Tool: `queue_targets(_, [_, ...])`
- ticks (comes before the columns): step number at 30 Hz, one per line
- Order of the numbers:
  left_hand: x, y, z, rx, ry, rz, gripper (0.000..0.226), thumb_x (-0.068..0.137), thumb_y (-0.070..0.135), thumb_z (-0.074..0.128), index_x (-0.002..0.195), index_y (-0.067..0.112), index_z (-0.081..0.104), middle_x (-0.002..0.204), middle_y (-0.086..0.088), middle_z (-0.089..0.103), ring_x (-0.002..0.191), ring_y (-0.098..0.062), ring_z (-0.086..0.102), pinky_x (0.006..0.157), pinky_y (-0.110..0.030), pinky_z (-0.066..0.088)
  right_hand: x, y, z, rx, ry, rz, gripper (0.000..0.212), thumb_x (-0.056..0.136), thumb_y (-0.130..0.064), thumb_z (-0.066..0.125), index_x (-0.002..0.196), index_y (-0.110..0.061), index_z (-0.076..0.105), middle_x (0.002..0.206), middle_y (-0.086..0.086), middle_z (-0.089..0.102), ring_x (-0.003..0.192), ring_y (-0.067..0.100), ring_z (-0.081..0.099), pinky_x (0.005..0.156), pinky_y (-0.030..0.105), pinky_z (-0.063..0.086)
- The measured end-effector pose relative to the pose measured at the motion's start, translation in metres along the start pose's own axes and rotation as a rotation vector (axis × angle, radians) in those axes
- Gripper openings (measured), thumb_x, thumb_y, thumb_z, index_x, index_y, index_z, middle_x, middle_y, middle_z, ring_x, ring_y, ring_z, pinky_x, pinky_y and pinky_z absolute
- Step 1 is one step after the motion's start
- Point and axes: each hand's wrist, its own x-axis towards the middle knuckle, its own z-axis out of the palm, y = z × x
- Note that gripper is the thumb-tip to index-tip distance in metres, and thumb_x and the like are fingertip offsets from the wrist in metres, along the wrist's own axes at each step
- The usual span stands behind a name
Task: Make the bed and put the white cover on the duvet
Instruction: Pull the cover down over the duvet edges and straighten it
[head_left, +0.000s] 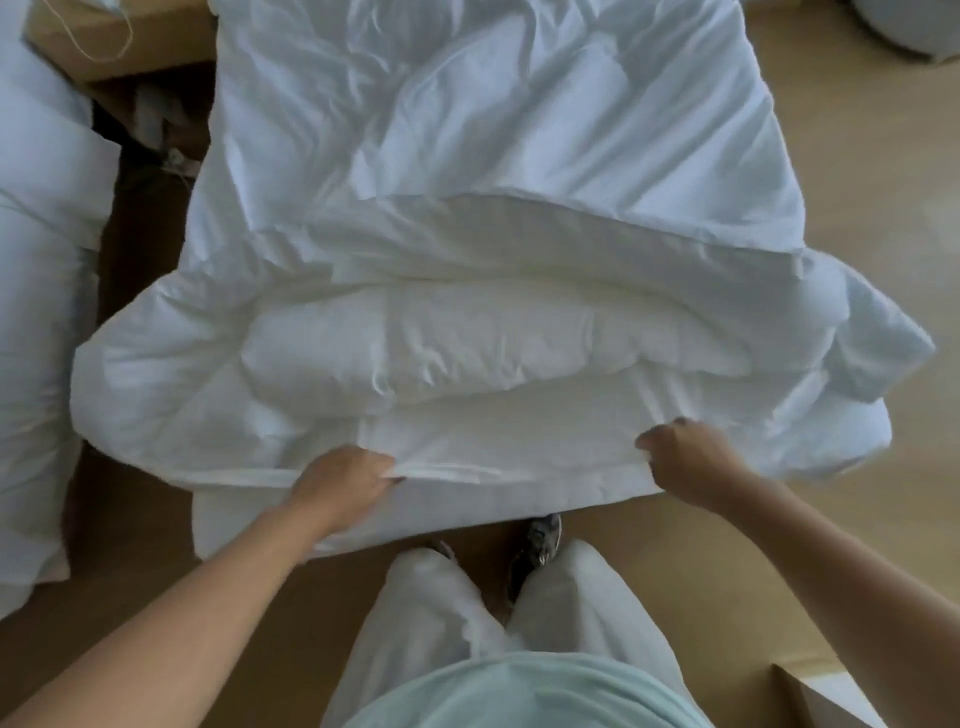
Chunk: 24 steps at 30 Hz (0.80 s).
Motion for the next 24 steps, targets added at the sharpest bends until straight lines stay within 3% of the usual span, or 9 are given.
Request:
queue_targets(2, [-0.010,-0.020,0.001,-0.076,0.138,-0.009,0.049,0.088,0.059,0.037,0.073,0.018,0.059,0.071,-0.010,0.066,0.067,-0.034,0.065,0.055,-0.035,0.037,-0.006,0.009,0.003,0.085,0.194,0.019,0.021,0.077,0.003,0.055,0.074,-0.015,0.065,0.062,0.007,0.056,0.056,0.029,0.056,0.050,0.031,0.042])
queue_targets(5, [-0.048,-0.012,0.048,0.042,-0.221,-0.045,0.046,0.089,0.053,0.033,0.088,0.017,0.062,0.094,-0.008,0.070,0.088,-0.030,0.066,0.069,-0.037,0.044,-0.046,-0.025,0.049,-0.023,-0.085,-0.026,0.029,0.087,-0.002,0.049,0.095,-0.020,0.071,0.080,0.004,0.066,0.075,0.026,0.066,0.063,0.033,0.051])
queue_targets(6, [-0.048,-0.004,0.062,0.044,-0.261,-0.068,0.045,0.091,0.051,0.032,0.091,0.017,0.061,0.096,-0.007,0.069,0.090,-0.029,0.065,0.068,-0.036,0.043,-0.052,-0.033,0.065,-0.023,-0.135,-0.014,0.030,0.090,-0.004,0.047,0.101,-0.021,0.070,0.087,0.003,0.069,0.082,0.025,0.069,0.065,0.033,0.051])
queue_targets(9, [-0.018,0.000,0.072,0.072,-0.116,-0.041,0.031,0.099,0.044,0.036,0.089,0.020,0.053,0.093,-0.009,0.066,0.088,-0.032,0.064,0.064,-0.037,0.039,-0.033,-0.017,0.072,-0.048,-0.062,0.086,0.023,0.090,-0.005,0.048,0.100,-0.018,0.065,0.094,0.009,0.069,0.088,0.032,0.069,0.063,0.032,0.043])
queue_targets(13, [0.008,0.017,0.087,-0.016,-0.080,0.057,0.021,0.105,0.039,0.043,0.092,0.022,0.045,0.092,-0.002,0.054,0.088,-0.028,0.057,0.067,-0.037,0.039,-0.006,-0.008,0.072,0.015,0.096,0.060,0.010,0.087,-0.002,0.056,0.088,-0.008,0.064,0.076,0.011,0.061,0.076,0.034,0.064,0.059,0.035,0.045])
queue_targets(16, [0.024,0.056,0.113,0.096,-0.103,0.114,0.016,0.097,0.031,0.054,0.110,0.021,0.053,0.114,-0.002,0.054,0.107,-0.027,0.052,0.089,-0.040,0.043,0.001,-0.019,0.089,0.095,0.105,0.015,0.009,0.086,-0.001,0.058,0.082,-0.008,0.063,0.067,0.006,0.053,0.068,0.033,0.059,0.056,0.033,0.044])
queue_targets(20, [0.059,0.154,0.135,-0.015,-0.012,0.152,0.067,0.087,0.039,0.066,0.144,0.022,0.037,0.141,-0.004,0.045,0.123,-0.030,0.047,0.101,-0.043,0.040,-0.008,-0.012,0.115,0.132,0.164,-0.012,0.010,0.083,0.000,0.057,0.078,-0.008,0.052,0.063,0.007,0.051,0.057,0.032,0.051,0.048,0.031,0.030])
queue_targets(22, [0.078,0.215,0.143,-0.047,0.000,0.177,0.055,0.092,0.028,0.061,0.143,0.021,0.043,0.136,-0.006,0.050,0.120,-0.030,0.051,0.097,-0.042,0.043,-0.013,-0.002,0.129,0.174,0.227,-0.047,0.013,0.080,0.004,0.059,0.081,-0.009,0.056,0.069,0.009,0.058,0.057,0.034,0.055,0.048,0.030,0.029])
queue_targets(24, [0.097,0.259,0.151,-0.052,-0.021,0.155,0.028,0.094,0.012,0.053,0.120,0.018,0.062,0.114,-0.008,0.063,0.104,-0.032,0.062,0.084,-0.039,0.048,-0.016,0.017,0.148,0.198,0.297,-0.104,0.021,0.076,0.009,0.061,0.090,-0.007,0.061,0.082,0.010,0.060,0.060,0.034,0.056,0.048,0.033,0.031])
